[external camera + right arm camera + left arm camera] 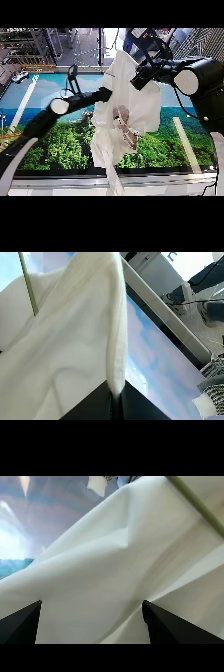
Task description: Fold the clothes and pants, and hang the long-sleeved shirts on hangers.
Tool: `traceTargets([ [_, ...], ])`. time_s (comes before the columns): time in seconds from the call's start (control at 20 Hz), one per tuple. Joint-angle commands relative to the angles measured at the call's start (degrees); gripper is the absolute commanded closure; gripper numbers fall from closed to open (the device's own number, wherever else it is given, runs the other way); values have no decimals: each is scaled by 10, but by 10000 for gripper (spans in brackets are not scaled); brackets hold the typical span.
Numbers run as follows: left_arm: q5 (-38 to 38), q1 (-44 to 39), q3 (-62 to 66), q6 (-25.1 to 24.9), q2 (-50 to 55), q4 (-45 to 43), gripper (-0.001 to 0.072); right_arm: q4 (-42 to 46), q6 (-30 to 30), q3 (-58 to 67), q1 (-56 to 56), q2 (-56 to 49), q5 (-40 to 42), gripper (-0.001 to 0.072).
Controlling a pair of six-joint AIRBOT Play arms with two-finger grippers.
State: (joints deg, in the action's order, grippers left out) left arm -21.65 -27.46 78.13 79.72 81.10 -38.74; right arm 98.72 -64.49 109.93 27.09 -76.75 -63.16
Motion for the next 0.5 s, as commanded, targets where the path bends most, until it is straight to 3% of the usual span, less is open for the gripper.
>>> traceTargets([
  [0.0, 80, -24, -2, 4, 21, 54, -12, 2, -6, 1, 0, 2, -15, 693],
  [0.45, 54, -43, -2, 4, 12, 82, -11, -2, -32, 1, 0, 2, -16, 693],
])
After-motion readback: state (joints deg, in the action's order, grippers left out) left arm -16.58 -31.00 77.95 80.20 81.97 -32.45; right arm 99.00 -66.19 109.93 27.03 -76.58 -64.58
